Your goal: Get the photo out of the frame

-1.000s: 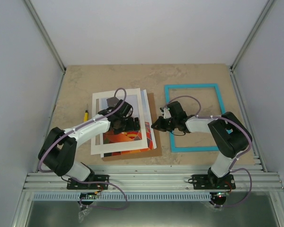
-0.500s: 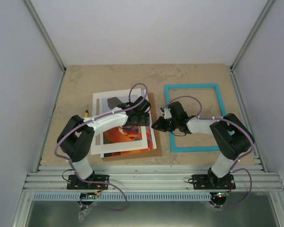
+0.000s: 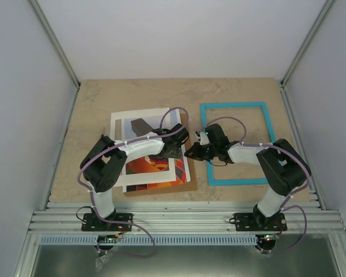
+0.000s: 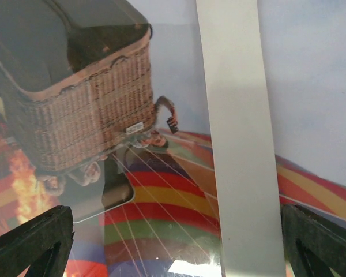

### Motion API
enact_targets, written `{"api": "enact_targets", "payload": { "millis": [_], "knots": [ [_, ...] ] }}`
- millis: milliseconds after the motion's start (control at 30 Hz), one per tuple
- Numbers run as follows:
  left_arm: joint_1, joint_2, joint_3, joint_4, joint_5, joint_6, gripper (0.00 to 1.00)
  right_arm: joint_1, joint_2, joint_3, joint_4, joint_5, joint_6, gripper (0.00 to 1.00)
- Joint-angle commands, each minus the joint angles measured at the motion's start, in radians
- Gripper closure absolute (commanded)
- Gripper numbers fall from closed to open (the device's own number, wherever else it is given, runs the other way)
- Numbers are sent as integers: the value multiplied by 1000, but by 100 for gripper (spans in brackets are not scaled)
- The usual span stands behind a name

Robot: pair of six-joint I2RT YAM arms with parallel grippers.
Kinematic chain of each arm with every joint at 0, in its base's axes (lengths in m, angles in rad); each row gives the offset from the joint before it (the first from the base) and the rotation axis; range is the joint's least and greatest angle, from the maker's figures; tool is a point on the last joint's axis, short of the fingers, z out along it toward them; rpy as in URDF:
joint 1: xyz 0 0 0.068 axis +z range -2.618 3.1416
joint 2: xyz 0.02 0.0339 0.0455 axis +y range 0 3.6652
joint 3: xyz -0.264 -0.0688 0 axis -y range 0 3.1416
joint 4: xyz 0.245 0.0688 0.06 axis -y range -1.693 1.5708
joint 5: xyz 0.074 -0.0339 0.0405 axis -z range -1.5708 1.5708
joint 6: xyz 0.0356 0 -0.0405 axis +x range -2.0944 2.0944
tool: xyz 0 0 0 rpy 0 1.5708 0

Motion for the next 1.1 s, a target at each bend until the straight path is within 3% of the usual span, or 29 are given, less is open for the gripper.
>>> {"api": "enact_targets", "payload": {
  "millis": [0, 200, 467, 733, 1067],
  "knots": [
    [-4, -6, -2, -39, -73, -18, 0, -5, -28, -9, -3, -17, -26, 100],
    [3, -30, -51, -34, -73, -27, 0, -29, -42, -28, -12, -12, -44, 100],
    [19, -63, -139, 79, 112, -41, 0, -45, -28, -38, 17, -38, -57, 100],
    [19, -77, -153, 99, 164, -39, 0, -54, 27, -14, 54, -61, -58, 82],
    [19, -85, -173, 108, 190, -37, 0, -63, 114, 57, 109, -106, -58, 79]
  ]
}}
